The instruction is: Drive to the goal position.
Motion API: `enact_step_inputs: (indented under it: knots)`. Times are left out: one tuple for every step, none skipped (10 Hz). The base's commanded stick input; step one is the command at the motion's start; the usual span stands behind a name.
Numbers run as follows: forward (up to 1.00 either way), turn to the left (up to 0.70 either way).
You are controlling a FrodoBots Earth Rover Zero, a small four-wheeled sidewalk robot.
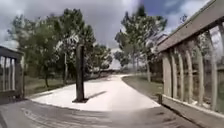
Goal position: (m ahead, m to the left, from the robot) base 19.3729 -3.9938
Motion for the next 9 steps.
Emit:
enact_step_inputs:
  knots:
    - [0.69, 0.01]
    - [0.69, 0.02]
    - [0.69, 0.13]
    - [0.69, 0.14]
    - [0.69, 0.14]
    - [0.69, 0.14]
    - [0.69, 0.12]
    - [0.69, 0.07]
    - [0.69, 0.01]
